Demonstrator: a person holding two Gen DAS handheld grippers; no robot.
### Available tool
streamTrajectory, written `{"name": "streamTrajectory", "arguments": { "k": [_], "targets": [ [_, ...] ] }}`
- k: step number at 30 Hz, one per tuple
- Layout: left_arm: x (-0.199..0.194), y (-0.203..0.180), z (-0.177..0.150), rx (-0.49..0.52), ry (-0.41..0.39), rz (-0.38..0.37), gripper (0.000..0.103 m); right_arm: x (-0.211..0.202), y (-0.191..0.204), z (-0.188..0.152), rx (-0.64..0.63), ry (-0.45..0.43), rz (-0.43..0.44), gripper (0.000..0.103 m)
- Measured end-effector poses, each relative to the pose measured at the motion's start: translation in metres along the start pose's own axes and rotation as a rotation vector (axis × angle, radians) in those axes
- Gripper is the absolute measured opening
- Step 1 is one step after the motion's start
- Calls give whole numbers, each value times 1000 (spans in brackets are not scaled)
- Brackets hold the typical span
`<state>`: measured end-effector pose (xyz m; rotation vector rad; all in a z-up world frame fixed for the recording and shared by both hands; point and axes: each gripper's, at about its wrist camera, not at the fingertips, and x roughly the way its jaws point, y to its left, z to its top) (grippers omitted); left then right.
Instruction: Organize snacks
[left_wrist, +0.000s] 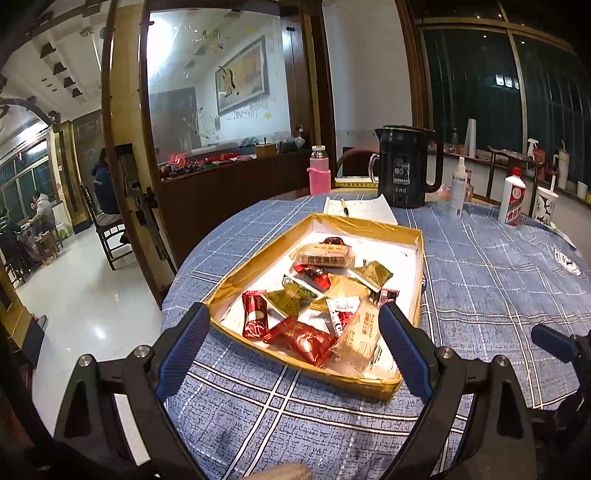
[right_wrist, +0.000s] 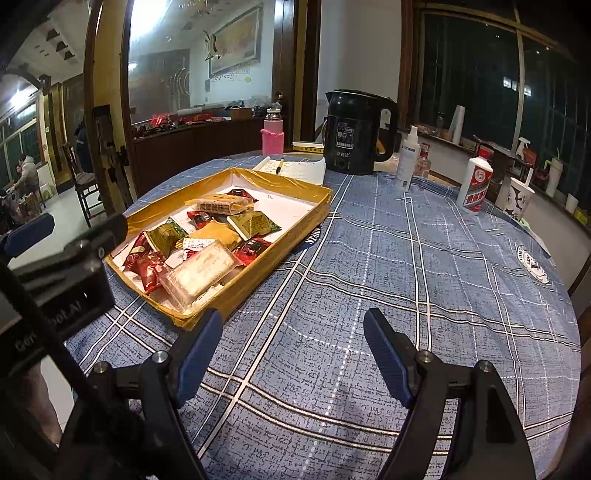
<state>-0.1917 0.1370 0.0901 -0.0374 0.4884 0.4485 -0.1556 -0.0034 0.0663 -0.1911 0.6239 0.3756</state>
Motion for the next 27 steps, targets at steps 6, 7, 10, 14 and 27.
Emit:
{"name": "streamTrajectory", "arguments": {
  "k": [6, 7, 10, 14, 27],
  "targets": [
    [5, 1, -2, 2, 26, -5, 93, 1, 2, 0, -2, 1, -10, 79],
    [6, 0, -2, 1, 30, -7, 93, 1, 3, 0, -4, 1, -10, 79],
    [7, 1, -3, -2, 39, -9, 93, 0, 4, 0, -10, -4, -15, 79],
    [9, 2, -5, -4, 51, -14, 93, 0, 5, 0, -14, -4, -17, 79],
    [15, 3, -7, -11, 80, -32, 93, 2, 8, 0, -19, 2, -17, 79]
  ]
}}
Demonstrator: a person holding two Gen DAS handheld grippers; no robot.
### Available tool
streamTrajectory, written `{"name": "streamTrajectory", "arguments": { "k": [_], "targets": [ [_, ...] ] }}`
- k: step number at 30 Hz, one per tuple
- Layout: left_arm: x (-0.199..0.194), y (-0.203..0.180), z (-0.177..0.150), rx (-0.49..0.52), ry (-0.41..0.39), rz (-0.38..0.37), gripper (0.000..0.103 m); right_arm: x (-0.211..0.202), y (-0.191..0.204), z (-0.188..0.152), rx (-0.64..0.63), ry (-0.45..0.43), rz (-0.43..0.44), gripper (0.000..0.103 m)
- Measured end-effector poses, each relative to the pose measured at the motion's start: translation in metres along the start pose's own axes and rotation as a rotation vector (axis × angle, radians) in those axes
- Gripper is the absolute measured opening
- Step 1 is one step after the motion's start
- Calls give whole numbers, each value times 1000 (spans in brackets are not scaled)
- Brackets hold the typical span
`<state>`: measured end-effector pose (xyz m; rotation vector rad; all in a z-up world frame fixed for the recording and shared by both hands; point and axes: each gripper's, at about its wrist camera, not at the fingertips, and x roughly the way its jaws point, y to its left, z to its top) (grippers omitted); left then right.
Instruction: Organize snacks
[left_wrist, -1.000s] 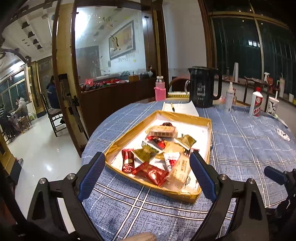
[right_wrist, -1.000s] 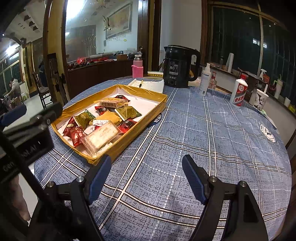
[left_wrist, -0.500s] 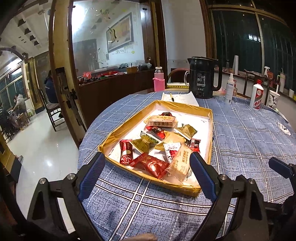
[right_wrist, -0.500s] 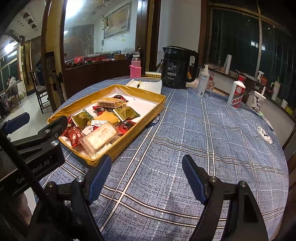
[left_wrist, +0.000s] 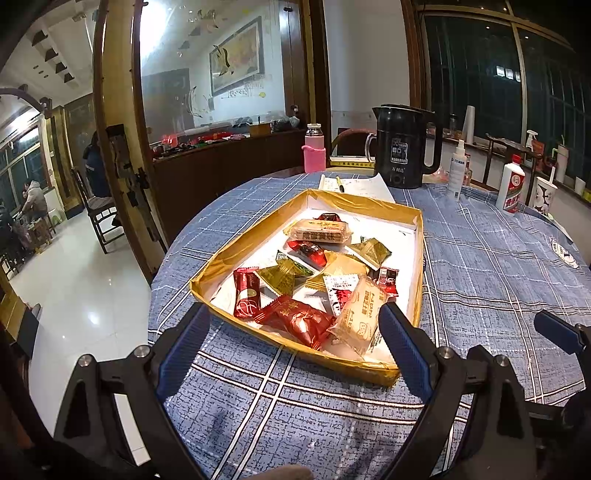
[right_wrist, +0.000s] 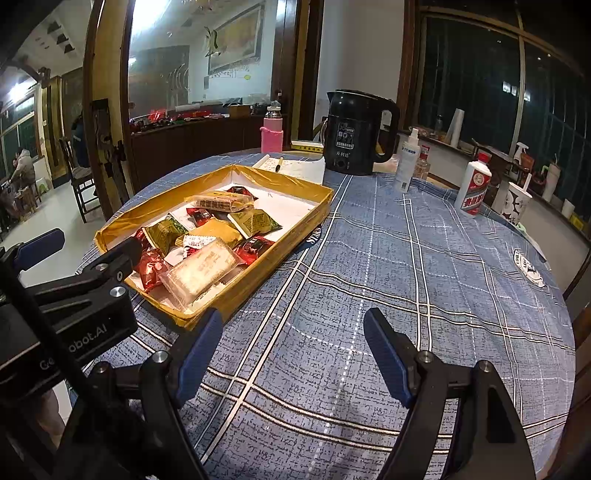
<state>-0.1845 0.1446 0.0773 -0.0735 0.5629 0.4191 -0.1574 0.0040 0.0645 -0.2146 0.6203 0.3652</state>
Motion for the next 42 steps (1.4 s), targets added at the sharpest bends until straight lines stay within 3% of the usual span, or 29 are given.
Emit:
{"name": "streamTrajectory", "arguments": {
  "k": [42],
  "targets": [
    [3, 1, -3, -10, 12, -16, 93, 3, 4, -3, -35, 11, 10, 79]
  ]
}}
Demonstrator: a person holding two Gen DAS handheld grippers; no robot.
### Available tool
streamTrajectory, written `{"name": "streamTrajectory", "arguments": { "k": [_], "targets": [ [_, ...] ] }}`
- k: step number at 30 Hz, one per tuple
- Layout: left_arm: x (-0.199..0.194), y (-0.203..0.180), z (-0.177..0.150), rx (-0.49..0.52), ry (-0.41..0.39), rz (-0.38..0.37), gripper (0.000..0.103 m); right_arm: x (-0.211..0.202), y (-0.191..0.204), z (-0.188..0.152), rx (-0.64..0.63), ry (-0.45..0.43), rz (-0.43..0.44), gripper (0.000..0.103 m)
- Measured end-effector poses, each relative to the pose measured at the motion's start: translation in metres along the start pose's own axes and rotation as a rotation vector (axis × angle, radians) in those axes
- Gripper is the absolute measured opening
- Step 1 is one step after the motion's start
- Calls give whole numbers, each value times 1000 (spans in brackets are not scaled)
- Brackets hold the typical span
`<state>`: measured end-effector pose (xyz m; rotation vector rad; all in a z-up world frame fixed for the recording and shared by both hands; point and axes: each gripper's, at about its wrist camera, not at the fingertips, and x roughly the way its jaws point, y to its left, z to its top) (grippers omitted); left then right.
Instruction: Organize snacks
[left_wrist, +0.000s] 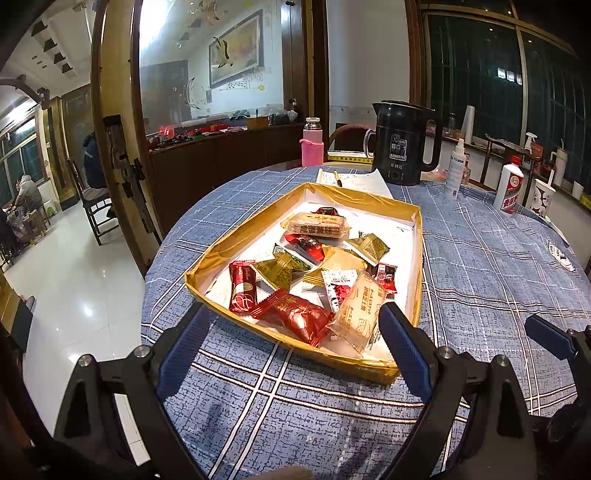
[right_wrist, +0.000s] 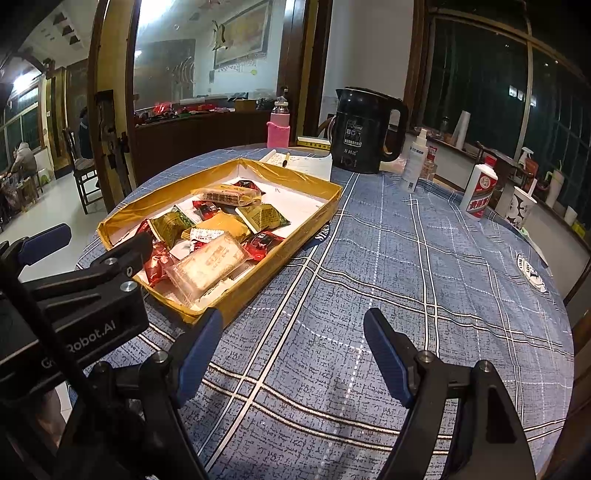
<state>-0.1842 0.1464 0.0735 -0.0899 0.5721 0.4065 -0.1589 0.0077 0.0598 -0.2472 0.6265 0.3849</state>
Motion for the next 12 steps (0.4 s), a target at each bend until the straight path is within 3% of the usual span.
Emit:
{"name": "streamTrajectory", "arguments": {
  "k": [12],
  "targets": [
    [-6, -3, -4, -23, 24, -21, 93, -1, -4, -5, -1, 0, 1, 79]
  ]
}}
